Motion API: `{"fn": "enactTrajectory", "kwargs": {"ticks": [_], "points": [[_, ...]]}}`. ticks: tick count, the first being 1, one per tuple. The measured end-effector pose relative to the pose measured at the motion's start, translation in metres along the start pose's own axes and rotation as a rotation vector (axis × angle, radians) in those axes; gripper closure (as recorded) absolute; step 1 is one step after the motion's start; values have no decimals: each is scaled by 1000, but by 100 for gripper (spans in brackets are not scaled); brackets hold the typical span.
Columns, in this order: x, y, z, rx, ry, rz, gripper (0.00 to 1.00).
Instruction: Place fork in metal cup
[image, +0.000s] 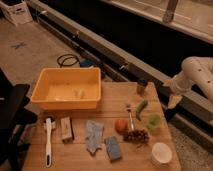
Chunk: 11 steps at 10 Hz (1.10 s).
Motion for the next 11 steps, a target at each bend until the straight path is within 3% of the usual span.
{"fn": "enactTrajectory", "kwargs": {"ticks": [7, 10, 11], "points": [[-1, 1, -1, -2, 7, -24, 20], [-33, 4, 5, -36, 6, -162, 20], [-59, 7, 11, -51, 1, -240, 20]]}}
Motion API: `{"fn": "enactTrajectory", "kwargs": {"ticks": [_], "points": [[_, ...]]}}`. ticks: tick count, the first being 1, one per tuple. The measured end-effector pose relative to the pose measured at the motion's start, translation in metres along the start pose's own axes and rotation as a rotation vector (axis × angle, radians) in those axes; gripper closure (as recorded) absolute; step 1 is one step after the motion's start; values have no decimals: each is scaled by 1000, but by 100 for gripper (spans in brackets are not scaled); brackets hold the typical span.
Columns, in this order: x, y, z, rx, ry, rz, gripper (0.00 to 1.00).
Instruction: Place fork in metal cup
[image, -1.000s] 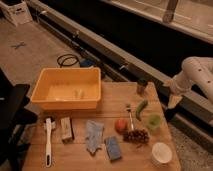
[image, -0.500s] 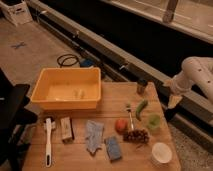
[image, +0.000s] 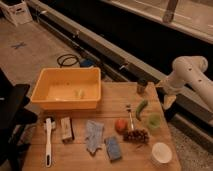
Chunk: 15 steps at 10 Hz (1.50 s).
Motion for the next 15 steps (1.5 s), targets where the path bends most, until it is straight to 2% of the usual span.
{"fn": "enactTrajectory", "kwargs": {"ticks": [3, 5, 6, 7, 12, 14, 15], "points": [[-72, -10, 16, -13, -31, -231, 20], [-103, -16, 22, -5, -48, -334, 20], [-129, -21, 24, 11, -61, -399, 20], [-138, -21, 25, 19, -64, -420, 20], [-138, -23, 27, 25, -57, -439, 20], [-146, -33, 47, 38, -56, -487, 20], [-147, -36, 51, 49, -60, -506, 20]]}}
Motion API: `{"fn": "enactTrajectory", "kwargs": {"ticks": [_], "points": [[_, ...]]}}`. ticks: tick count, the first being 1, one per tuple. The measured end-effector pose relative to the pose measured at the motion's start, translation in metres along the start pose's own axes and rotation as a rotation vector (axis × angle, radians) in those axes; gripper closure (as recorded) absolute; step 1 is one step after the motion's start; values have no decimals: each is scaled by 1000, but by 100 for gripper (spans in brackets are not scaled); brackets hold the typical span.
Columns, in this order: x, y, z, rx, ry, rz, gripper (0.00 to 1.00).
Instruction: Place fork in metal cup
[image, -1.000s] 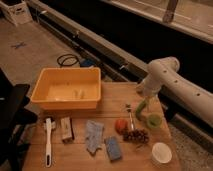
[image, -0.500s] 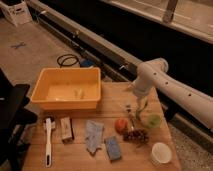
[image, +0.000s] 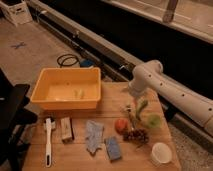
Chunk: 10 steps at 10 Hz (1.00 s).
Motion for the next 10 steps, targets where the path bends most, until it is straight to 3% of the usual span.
{"fn": "enactTrajectory", "kwargs": {"ticks": [3, 6, 8, 10], "points": [[4, -4, 8, 24, -32, -134, 20], [23, 5, 9, -8, -71, -282, 20], [33, 6, 8, -33, -76, -347, 20], [36, 10, 7, -42, -74, -348, 20]]}}
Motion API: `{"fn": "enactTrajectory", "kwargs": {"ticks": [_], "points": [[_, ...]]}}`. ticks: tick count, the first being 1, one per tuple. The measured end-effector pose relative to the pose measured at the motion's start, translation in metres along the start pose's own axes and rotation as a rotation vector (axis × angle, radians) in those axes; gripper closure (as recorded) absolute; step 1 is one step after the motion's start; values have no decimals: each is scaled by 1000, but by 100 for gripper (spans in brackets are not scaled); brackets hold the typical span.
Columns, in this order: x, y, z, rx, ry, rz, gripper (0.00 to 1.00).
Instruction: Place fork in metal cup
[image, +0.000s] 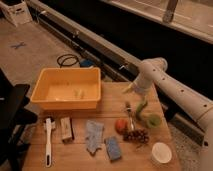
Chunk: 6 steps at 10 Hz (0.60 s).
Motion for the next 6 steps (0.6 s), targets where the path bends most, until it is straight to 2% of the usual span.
{"fn": "enactTrajectory", "kwargs": {"ticks": [3, 5, 6], "points": [[1, -1, 2, 2, 15, -8, 20], [8, -14, 8, 14, 63, -72, 20], [11, -19, 12, 19, 73, -104, 20]]}}
